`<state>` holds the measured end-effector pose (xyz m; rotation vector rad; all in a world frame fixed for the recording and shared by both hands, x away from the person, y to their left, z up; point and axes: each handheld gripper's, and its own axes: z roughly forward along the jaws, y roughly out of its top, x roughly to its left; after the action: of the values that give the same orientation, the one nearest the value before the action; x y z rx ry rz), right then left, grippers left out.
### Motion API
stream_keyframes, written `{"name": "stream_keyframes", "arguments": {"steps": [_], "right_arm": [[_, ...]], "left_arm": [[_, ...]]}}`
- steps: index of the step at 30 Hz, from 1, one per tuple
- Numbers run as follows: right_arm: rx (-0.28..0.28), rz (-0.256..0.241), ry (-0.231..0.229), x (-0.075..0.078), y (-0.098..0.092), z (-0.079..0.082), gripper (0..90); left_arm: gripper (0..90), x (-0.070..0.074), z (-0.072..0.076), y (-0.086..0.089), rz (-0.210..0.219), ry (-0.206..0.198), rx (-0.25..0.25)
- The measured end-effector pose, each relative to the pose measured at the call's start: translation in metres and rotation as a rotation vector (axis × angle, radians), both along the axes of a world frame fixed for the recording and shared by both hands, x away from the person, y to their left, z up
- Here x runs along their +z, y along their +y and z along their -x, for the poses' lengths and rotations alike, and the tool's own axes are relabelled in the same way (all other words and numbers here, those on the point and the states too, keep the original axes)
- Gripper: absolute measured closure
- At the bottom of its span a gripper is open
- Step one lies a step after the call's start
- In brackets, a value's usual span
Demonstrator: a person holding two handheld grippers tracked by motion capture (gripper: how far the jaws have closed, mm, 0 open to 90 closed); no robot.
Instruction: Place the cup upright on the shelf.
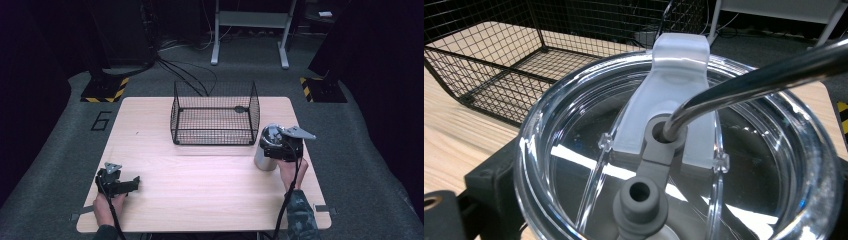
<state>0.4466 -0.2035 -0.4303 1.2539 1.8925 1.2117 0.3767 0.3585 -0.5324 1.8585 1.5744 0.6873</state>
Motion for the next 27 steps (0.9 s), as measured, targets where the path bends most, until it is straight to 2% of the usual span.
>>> {"name": "stream_keyframes", "arguments": {"steps": [12,16,27], "right_arm": [[0.047,0.031,-0.011,0.017,0.010,0.007,3.3],[0.078,0.010,0.001,0.020,0.013,0.007,3.3],[0.115,0.010,0.005,0.027,0.024,0.009,3.3]], "left_arm": [[1.1,0.000,0.000,0.000,-0.002,-0.001,-0.001],[1.1,0.000,0.000,0.000,-0.002,0.000,-0.002],[1.1,0.000,0.000,0.000,0.000,0.003,-0.001]]}}
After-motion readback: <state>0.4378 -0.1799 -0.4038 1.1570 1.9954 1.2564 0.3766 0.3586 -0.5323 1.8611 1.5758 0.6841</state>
